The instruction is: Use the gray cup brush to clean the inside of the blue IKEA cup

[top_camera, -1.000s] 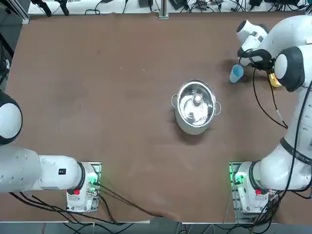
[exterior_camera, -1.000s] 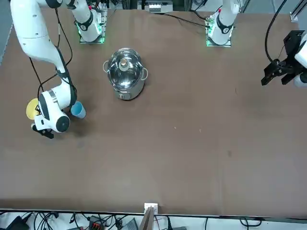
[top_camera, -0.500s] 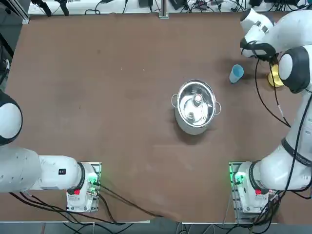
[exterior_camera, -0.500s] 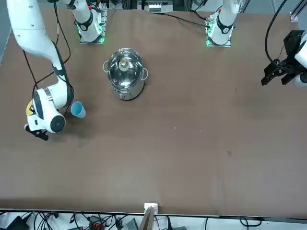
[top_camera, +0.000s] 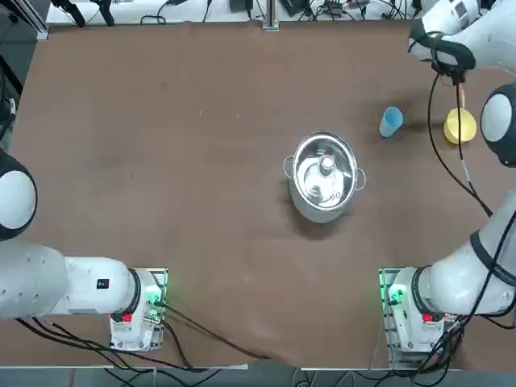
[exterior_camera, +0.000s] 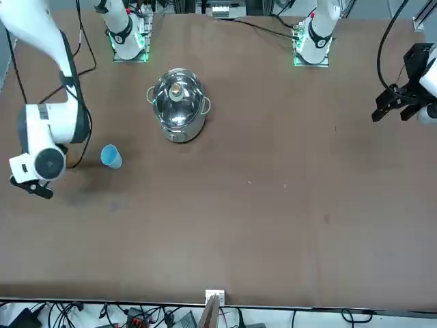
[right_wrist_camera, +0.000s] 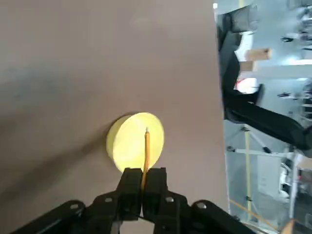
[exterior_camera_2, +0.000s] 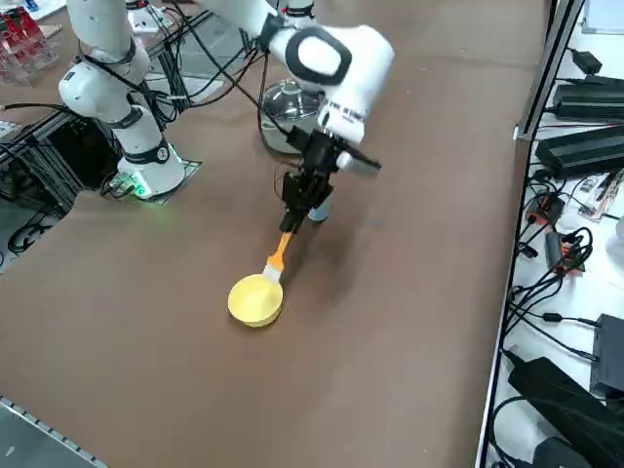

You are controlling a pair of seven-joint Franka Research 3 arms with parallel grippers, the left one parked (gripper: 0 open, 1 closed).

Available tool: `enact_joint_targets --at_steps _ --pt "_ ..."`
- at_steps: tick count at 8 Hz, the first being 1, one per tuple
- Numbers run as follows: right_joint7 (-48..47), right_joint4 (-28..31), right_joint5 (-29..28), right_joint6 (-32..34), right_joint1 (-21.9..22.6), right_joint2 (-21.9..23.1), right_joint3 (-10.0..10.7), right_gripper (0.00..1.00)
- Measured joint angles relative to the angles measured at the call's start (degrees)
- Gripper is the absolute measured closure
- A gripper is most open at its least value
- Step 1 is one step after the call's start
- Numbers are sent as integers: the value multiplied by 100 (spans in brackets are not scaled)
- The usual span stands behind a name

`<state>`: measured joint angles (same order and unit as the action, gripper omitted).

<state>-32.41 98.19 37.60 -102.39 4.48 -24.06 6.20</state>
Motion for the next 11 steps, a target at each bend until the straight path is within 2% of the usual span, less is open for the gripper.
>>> enact_joint_targets --at_steps 4,5,7,8,11 --pt "1168 -242 -2167 286 116 740 -130 96" --pt "1469 -221 -2490 317 119 876 -155 96" --pt "2056 88 -2855 170 120 1076 -204 96" --pt "2253 396 -3063 -152 119 1176 -208 96" --pt "2373 975 -3527 -626 120 1325 -230 96"
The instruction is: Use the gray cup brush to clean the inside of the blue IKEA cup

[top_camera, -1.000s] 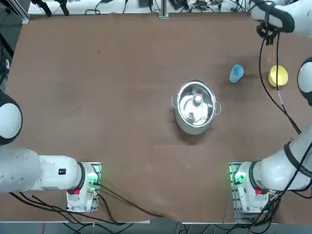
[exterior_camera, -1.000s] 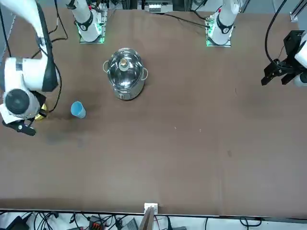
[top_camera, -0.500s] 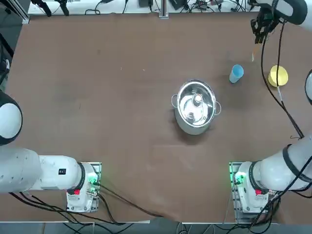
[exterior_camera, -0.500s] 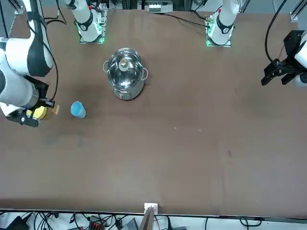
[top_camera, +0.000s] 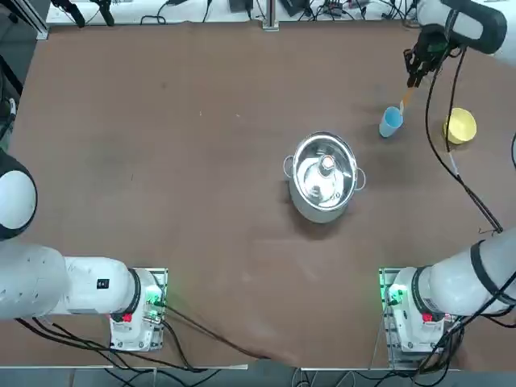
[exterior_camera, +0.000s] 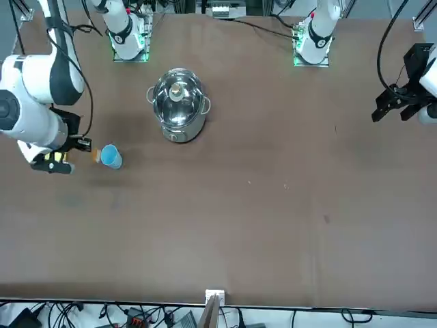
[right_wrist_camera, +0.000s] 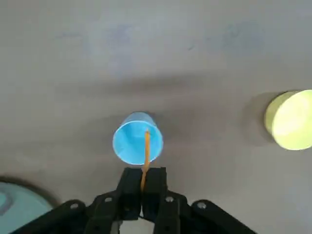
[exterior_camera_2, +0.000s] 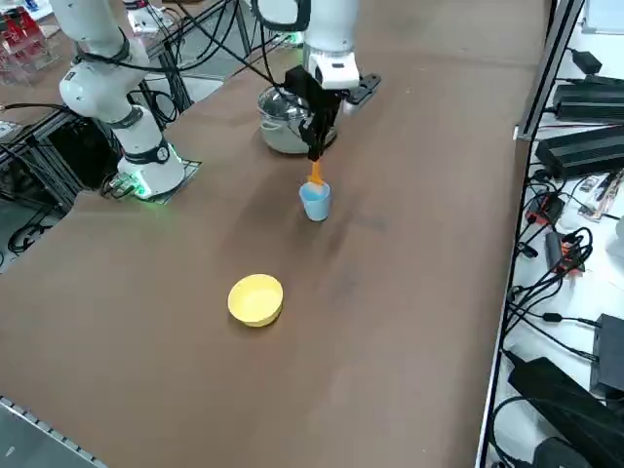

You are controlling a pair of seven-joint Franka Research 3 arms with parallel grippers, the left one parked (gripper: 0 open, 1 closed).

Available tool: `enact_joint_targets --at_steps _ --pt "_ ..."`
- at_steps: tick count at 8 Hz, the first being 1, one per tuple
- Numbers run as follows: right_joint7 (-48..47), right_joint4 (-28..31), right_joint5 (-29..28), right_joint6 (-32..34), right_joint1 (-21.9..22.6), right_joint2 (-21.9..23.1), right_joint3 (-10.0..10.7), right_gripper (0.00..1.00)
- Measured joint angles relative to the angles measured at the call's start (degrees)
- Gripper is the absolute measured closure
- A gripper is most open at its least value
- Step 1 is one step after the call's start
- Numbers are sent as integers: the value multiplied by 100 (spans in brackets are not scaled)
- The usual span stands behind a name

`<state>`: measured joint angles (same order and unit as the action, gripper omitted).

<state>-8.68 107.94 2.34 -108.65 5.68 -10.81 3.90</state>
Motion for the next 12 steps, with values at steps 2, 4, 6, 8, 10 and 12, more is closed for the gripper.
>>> enact_joint_targets --at_steps 2,4,6,8,10,12 --pt "37 55 -214 -30 92 8 -32 96" --pt "37 285 -215 -39 174 8 -48 96" --pt "37 427 -210 -64 167 8 -33 96" --pt "40 444 -121 -71 137 7 -4 96" --pt "42 444 -4 -98 86 -16 25 96" --pt "43 444 4 -181 59 -121 25 96"
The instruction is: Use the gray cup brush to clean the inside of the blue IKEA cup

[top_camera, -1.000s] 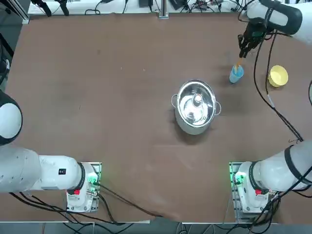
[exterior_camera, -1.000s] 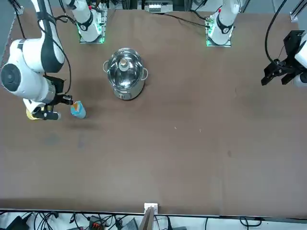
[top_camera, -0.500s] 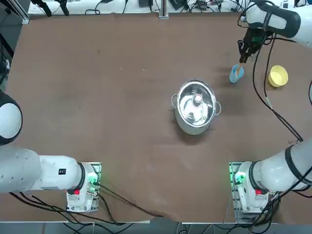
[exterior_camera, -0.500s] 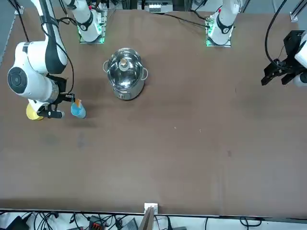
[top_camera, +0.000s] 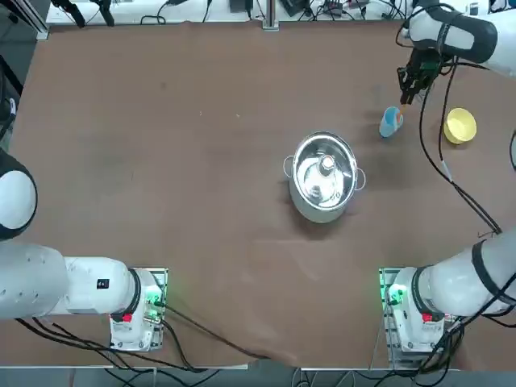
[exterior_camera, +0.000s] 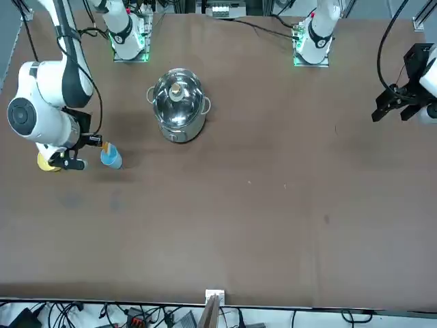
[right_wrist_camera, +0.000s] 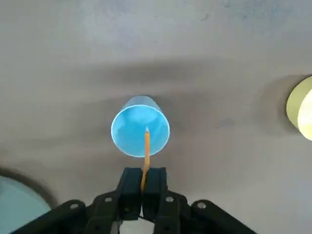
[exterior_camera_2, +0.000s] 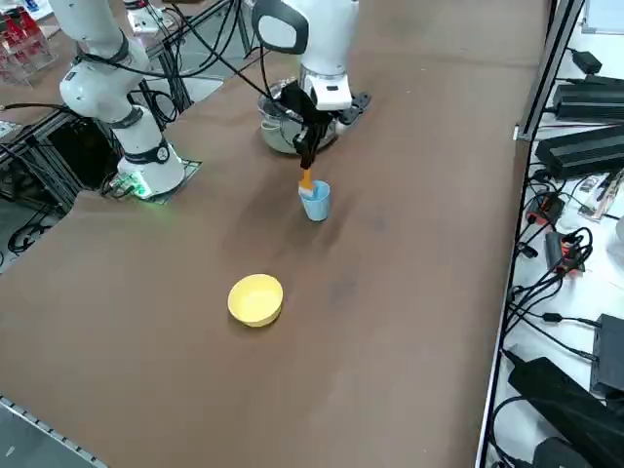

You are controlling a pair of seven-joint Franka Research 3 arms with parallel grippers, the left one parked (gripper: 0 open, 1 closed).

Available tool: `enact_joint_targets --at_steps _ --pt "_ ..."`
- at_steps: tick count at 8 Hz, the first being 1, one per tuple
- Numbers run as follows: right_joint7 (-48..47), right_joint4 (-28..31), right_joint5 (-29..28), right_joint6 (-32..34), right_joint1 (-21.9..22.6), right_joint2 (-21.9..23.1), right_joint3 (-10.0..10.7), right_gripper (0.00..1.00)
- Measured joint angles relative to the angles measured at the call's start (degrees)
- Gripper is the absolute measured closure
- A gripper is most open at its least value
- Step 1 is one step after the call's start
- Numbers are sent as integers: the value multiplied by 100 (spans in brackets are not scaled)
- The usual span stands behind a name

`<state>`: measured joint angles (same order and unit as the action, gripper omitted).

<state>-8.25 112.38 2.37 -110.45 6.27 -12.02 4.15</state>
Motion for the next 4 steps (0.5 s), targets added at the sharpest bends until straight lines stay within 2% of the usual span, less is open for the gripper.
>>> enact_joint_targets --at_steps 4 --pt "0 -35 23 -76 -27 -146 0 96"
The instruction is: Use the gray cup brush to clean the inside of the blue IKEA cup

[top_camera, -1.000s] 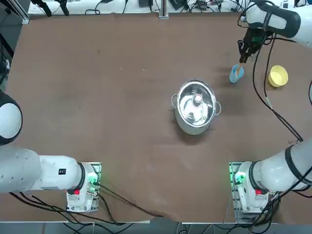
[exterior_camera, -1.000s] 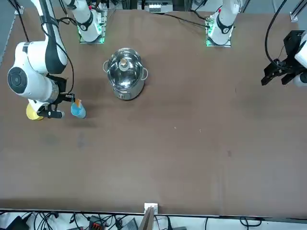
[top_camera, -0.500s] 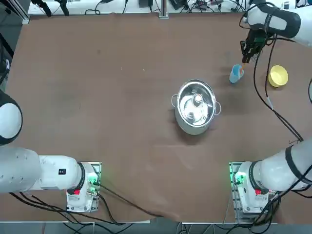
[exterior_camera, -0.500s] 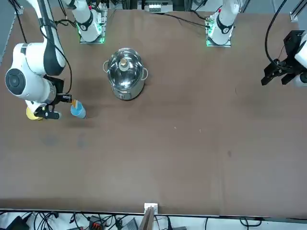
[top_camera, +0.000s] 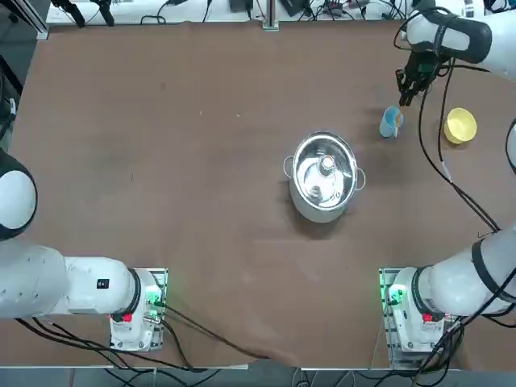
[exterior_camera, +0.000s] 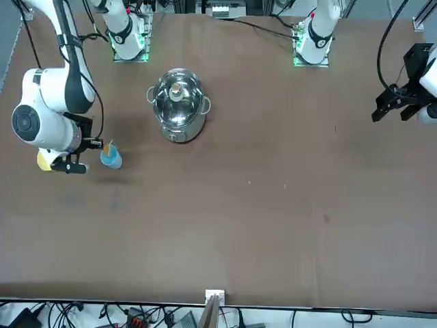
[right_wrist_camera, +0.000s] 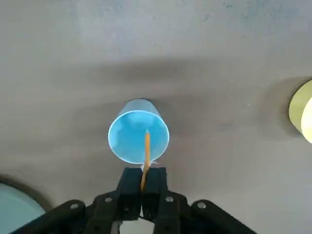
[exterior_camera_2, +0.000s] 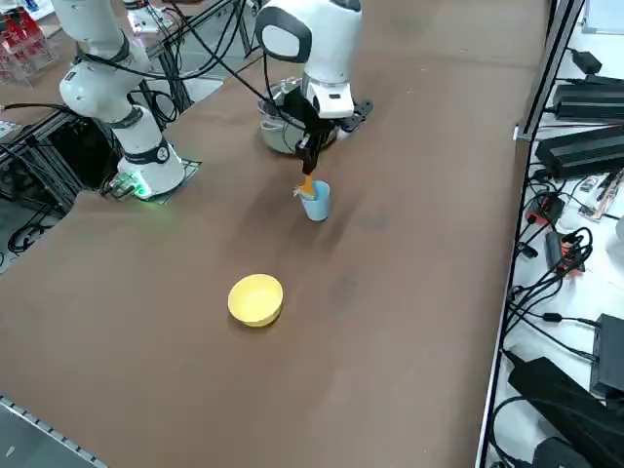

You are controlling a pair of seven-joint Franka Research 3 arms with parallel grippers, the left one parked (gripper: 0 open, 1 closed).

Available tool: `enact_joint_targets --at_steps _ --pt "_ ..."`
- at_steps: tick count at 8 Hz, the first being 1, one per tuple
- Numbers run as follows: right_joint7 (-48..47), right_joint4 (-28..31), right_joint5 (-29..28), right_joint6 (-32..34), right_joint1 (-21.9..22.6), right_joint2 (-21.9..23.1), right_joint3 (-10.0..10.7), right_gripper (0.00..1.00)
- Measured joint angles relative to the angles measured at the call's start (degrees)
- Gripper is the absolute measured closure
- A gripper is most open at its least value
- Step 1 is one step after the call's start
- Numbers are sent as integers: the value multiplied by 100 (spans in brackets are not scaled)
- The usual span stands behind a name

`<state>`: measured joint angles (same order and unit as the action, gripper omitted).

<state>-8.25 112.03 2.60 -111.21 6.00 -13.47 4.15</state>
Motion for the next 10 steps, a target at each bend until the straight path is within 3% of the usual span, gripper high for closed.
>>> enact_joint_targets --at_steps 3,10 --pt "-1 -47 334 -5 0 -82 -1 96" --pt "-127 -214 313 -197 22 -227 -39 96"
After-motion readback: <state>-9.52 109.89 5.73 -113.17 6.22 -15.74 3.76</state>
